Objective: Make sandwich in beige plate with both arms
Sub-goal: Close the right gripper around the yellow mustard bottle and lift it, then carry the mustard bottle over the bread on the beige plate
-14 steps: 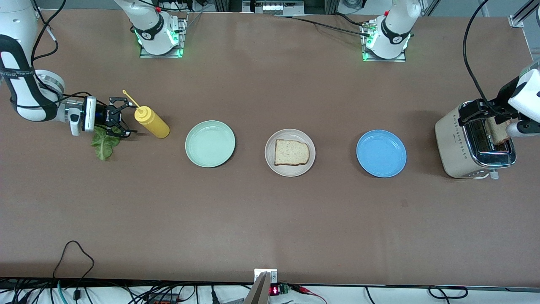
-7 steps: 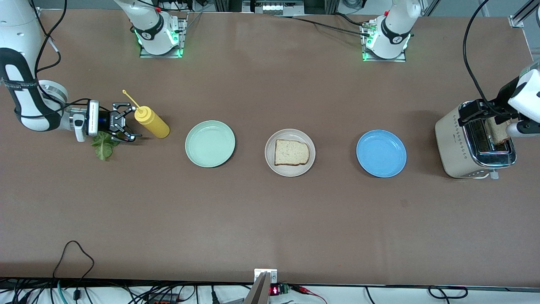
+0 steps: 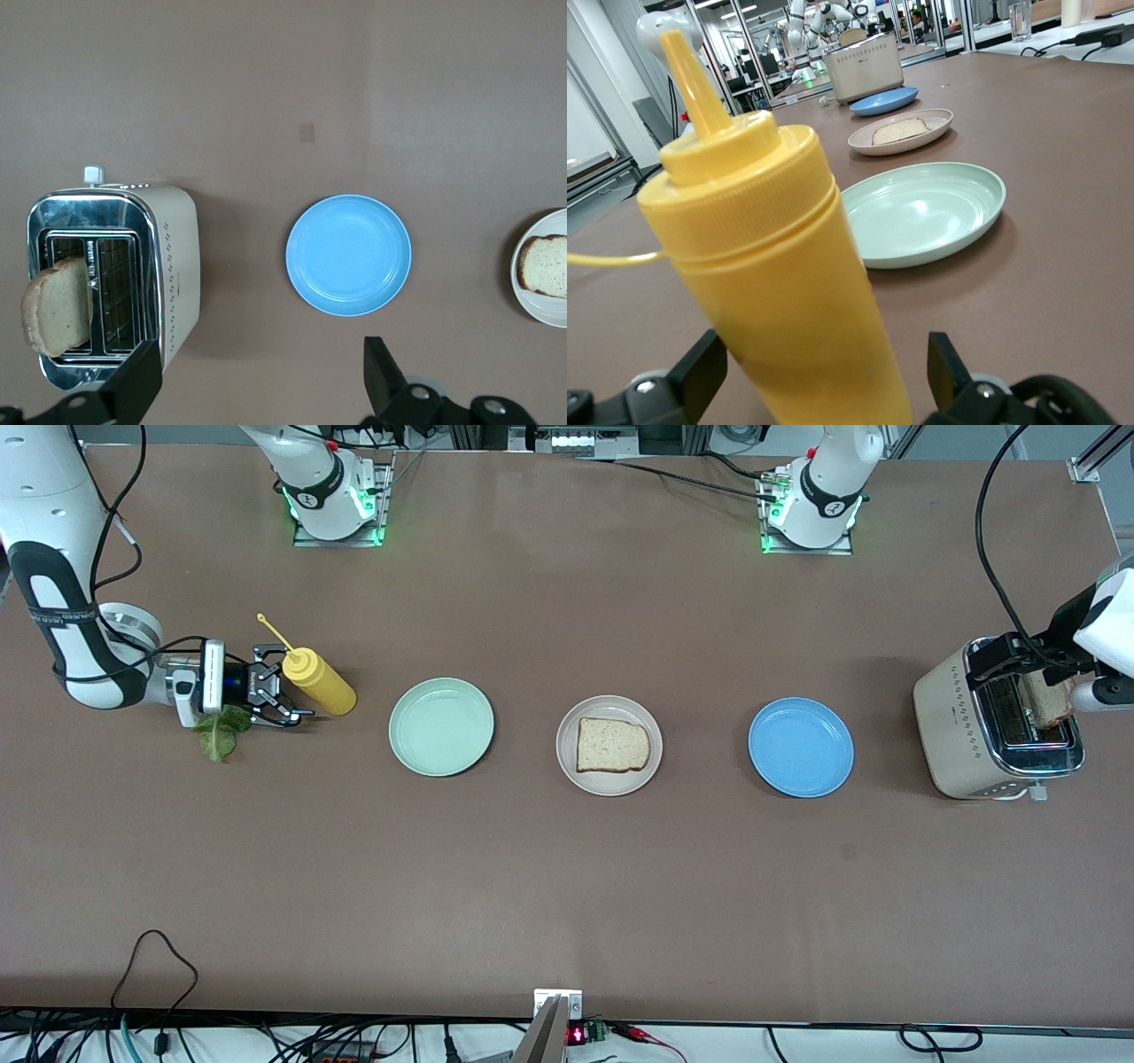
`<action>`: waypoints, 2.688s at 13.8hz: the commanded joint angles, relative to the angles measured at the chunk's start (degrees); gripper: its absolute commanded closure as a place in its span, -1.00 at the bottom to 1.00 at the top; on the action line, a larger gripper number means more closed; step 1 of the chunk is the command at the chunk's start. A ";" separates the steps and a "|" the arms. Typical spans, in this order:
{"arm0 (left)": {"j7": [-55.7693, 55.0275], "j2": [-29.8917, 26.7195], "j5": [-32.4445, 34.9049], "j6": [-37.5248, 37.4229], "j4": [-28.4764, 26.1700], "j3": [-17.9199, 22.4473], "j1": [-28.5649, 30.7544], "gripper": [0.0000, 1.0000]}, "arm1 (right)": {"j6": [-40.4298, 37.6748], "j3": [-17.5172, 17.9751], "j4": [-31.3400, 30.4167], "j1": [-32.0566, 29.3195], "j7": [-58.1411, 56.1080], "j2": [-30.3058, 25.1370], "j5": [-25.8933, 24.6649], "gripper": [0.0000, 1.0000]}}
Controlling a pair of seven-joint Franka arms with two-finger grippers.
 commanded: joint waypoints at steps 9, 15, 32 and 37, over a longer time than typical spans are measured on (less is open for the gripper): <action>0.66 -0.37 -0.32 -0.78 1.58 -0.27 0.20 -1.00 | -0.18 0.70 0.49 1.28 -3.30 1.32 3.11 0.23; 0.40 -0.46 -0.67 -1.04 0.96 0.08 0.37 -1.00 | -0.09 0.79 1.80 3.29 -2.16 0.88 3.63 1.00; 0.31 -0.55 -0.84 -0.78 1.13 -0.09 0.37 -1.00 | 3.95 0.35 12.51 17.17 41.93 -16.78 -11.99 1.00; 0.31 -0.37 -0.84 -0.78 1.05 0.35 0.37 -1.00 | 9.64 0.79 19.91 27.53 63.71 -17.05 -20.25 1.00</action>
